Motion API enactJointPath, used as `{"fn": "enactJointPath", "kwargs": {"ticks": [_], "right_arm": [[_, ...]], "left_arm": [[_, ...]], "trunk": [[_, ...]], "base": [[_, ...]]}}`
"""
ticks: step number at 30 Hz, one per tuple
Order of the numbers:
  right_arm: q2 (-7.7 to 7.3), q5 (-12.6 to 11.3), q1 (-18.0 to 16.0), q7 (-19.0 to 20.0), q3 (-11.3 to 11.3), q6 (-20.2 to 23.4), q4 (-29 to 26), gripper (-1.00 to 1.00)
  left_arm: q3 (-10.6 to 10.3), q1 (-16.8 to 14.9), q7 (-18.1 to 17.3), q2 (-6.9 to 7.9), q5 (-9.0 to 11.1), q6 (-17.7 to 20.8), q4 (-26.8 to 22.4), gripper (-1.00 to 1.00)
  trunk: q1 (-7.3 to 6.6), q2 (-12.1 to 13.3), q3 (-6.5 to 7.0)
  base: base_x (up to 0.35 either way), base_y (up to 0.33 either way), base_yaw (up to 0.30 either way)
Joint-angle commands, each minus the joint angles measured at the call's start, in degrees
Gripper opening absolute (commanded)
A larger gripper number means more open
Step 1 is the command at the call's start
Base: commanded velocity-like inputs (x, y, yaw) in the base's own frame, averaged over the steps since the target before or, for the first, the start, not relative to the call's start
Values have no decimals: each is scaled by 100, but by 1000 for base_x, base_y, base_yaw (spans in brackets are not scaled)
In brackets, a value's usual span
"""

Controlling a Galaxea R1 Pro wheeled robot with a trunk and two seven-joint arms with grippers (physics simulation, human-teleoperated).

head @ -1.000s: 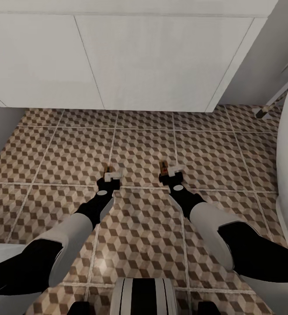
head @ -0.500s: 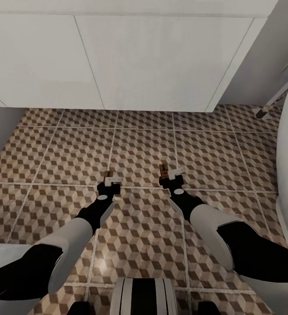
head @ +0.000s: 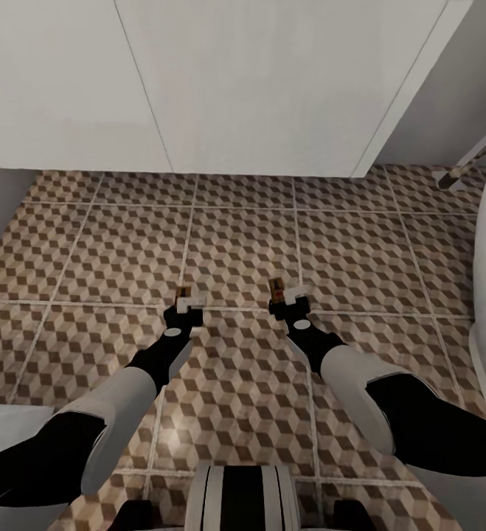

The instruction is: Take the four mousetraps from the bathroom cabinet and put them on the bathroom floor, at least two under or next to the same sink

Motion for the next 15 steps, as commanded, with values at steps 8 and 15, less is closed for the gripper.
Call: {"fn": "enactJointPath", "kwargs": {"ticks": [8,15], "right_arm": [[2,41,-4,-21,10,-12,58,-100],[2,41,-4,-21,9,-43,69,-100]], "left_arm": [[-49,-4,50,-2,22,-14,-279,-100],[-73,-4,52,-5,22,-6,-622,-100]], "trunk": [[19,-12,-181],[37,-21,-336]], "base": [[0,0,0],[0,0,0]]}}
